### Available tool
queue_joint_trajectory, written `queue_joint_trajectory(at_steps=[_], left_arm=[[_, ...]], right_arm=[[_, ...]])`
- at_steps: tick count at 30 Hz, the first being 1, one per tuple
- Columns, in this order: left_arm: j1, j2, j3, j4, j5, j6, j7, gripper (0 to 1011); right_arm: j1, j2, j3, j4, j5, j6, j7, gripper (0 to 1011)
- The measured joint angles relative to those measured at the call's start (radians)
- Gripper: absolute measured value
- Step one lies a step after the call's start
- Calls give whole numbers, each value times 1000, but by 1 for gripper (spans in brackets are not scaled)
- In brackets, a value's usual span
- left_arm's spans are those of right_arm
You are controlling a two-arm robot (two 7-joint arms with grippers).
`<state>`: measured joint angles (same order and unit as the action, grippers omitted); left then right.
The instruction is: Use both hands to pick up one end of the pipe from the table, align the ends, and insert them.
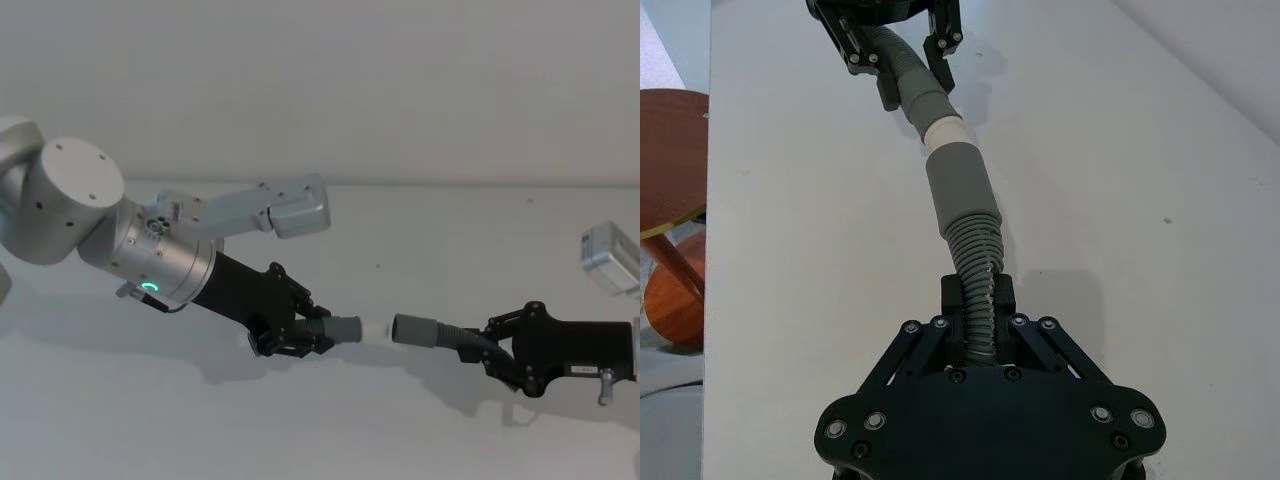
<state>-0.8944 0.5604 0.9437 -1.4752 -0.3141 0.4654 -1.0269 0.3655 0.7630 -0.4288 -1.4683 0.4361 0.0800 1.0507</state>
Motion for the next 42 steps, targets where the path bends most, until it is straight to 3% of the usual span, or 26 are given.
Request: queue_joint_trajectory(at_steps=[42], left_arm=[[-18, 3, 30, 17, -36, -18, 8, 345]], right_arm=[[45, -10, -47, 41, 19, 29, -16, 142]])
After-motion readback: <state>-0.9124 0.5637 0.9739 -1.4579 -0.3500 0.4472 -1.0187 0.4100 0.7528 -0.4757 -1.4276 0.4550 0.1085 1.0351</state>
